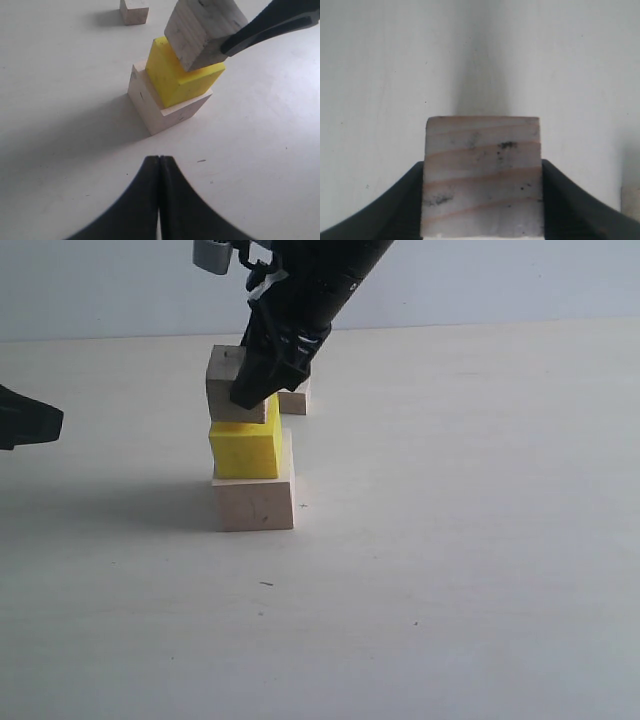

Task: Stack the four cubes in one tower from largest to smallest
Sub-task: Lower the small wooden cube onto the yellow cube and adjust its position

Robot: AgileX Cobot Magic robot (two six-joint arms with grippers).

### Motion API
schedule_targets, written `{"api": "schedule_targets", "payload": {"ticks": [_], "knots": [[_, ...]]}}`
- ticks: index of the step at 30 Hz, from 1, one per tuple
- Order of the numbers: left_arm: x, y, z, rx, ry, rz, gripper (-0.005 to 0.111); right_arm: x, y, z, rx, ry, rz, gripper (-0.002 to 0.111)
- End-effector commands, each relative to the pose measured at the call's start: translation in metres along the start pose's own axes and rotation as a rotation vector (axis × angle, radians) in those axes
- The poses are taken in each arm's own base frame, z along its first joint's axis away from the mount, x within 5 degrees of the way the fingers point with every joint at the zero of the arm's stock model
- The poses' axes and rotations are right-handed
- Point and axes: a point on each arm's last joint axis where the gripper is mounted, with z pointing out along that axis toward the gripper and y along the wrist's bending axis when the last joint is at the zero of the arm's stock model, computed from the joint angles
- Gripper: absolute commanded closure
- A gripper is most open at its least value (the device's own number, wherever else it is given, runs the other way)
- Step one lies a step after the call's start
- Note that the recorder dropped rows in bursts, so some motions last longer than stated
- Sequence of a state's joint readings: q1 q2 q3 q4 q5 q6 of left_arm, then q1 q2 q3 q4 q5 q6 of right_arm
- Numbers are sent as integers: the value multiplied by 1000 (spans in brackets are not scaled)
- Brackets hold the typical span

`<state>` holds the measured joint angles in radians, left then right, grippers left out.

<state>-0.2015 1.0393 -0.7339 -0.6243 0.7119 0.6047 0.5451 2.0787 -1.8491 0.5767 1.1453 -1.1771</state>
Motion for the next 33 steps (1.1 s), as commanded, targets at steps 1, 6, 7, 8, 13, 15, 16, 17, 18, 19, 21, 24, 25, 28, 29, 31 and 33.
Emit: {"api": "schedule_targets", "payload": {"ticks": [1,6,7,8,13,15,16,17,18,19,21,24,25,28,29,31,33], "knots": [[-2,1,0,-4,-12,-5,107,-3,1,-1,1,-17,-4,61],[-2,1,0,-4,-12,-5,107,-3,1,-1,1,-17,-4,61],[-2,1,0,-4,-12,-3,107,-3,1,-1,1,-17,-4,61],[-2,1,0,-4,-12,-2,107,-3,1,-1,1,-17,-4,61],[-2,1,0,-4,-12,-2,107,-3,0,-2,8,-19,-4,61],[-2,1,0,-4,-12,-2,107,-3,0,-2,12,-21,-2,61],[-2,1,0,-4,-12,0,107,-3,0,-1,11,-20,-1,61],[-2,1,0,-4,-12,2,107,-2,-1,1,10,-18,1,61],[-2,1,0,-4,-12,2,107,-1,-1,3,7,-17,3,61],[-2,1,0,-4,-12,2,107,0,-2,5,3,-13,11,61],[-2,1,0,-4,-12,2,107,0,-2,5,3,-13,11,61],[-2,1,0,-4,-12,2,107,0,-2,5,2,-15,12,61],[-2,1,0,-4,-12,2,107,0,-2,5,2,-15,12,61],[-2,1,0,-4,-12,6,107,-1,-2,5,-1,-22,15,61],[-2,1,0,-5,-13,9,107,-1,-2,5,-1,-22,15,61],[-3,1,0,-6,-15,9,107,-1,-2,5,-1,-22,15,61],[-3,1,0,-6,-15,9,107,-1,-2,5,-1,-22,15,61]]}}
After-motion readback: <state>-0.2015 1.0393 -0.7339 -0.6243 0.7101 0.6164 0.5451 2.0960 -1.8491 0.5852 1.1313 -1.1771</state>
